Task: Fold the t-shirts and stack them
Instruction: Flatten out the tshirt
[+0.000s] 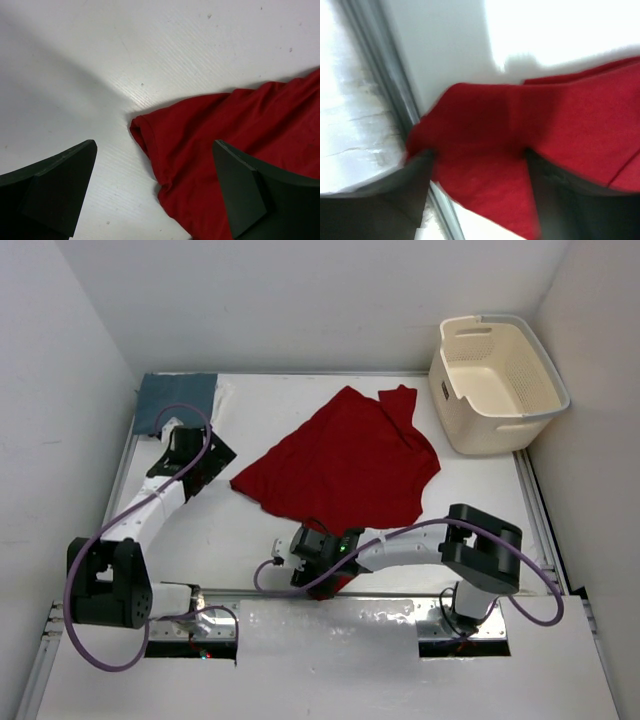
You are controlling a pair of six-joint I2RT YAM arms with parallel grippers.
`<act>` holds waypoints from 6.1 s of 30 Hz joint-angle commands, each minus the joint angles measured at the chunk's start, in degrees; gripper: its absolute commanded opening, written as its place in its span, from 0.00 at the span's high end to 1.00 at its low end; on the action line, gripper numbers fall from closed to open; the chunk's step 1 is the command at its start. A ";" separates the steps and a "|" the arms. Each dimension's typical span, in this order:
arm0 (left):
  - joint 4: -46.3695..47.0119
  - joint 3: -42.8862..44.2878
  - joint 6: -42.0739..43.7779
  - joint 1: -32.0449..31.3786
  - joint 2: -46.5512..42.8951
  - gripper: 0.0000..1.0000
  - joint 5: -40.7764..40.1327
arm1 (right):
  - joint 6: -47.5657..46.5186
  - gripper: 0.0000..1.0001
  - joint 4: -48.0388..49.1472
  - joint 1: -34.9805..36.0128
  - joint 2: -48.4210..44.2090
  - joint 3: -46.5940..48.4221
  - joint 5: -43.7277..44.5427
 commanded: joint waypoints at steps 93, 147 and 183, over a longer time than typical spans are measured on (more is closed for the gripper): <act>3.11 36.24 26.61 -22.84 -32.02 1.00 -1.88 | -14.97 1.00 -14.30 -50.59 -44.02 44.13 17.49; -6.92 38.03 18.54 -12.63 31.95 0.00 15.09 | 8.05 0.01 -5.35 -54.28 -3.25 19.48 0.71; -5.87 26.86 17.21 -15.10 36.97 0.00 14.57 | 23.89 0.01 17.52 -54.46 44.72 70.30 -2.29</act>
